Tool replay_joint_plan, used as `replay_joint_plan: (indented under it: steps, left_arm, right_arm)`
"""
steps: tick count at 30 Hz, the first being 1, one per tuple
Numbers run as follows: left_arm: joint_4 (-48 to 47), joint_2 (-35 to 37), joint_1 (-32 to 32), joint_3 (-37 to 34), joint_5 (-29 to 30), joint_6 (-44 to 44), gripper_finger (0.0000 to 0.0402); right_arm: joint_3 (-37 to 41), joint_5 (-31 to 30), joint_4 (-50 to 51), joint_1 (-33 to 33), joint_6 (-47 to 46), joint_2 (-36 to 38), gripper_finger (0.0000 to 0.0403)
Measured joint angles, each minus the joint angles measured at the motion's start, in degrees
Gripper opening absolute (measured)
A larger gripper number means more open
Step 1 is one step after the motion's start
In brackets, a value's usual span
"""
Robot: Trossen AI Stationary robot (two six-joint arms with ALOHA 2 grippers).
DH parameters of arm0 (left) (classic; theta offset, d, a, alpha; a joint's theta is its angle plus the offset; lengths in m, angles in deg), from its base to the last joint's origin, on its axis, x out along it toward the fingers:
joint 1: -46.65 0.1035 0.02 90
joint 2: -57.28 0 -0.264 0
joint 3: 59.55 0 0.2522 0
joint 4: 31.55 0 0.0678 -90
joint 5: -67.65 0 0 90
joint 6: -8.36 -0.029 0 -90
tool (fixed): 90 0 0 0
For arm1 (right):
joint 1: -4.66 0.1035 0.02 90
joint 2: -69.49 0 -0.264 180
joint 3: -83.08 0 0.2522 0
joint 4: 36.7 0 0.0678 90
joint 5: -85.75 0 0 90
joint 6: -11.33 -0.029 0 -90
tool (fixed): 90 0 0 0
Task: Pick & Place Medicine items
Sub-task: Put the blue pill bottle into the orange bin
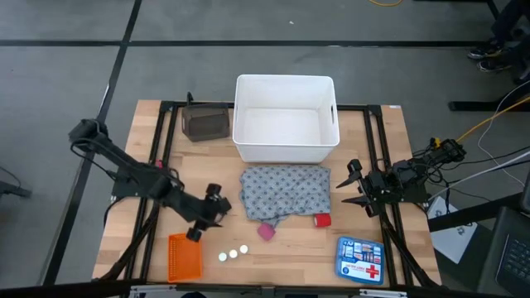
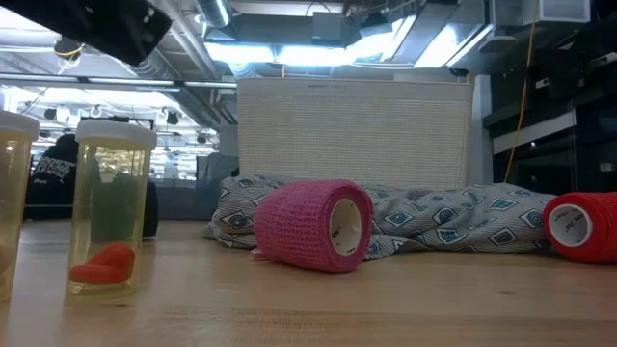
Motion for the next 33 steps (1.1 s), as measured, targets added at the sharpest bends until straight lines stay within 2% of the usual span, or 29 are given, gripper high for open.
replay_joint_plan:
  steps: [5, 9, 13, 19, 24, 33]
  left_arm:
    - [-10.92, -4.64, -1.4, 5.72, 3.98, 3.76, 0.0187]
    - [-15.25, -7.28, -1.58, 6.26, 4.97, 5.85, 0.0187]
    - [-12.84, -8.82, -1.58, 6.26, -1.49, 6.72, 0.0187]
    - [-3.01, -9.16, -2.27, 6.26, -12.79, 8.28, 0.0187]
    - [2.41, -9.73, -3.74, 6.32, -12.44, 11.16, 0.0187]
    - [2.36, -16.87, -3.56, 6.36, -12.65, 17.13, 0.0187]
  right_arm:
    - [0.0, 0.0, -0.02, 0.0, 0.0, 0.0, 0.0224]
    - [0.0, 0.0, 0.0, 0.0, 0.0, 0.0, 0.0224]
    - [0.0, 0.0, 0.0, 0.0, 0.0, 0.0, 0.0224]
    - [0.0, 0.0, 0.0, 0.0, 0.0, 0.0, 0.0224]
    - [0.0, 0.0, -0.01, 0.0, 0.0, 0.0, 0.0224]
    - [0.0, 0.0, -0.02, 0.0, 0.0, 0.0, 0.0224]
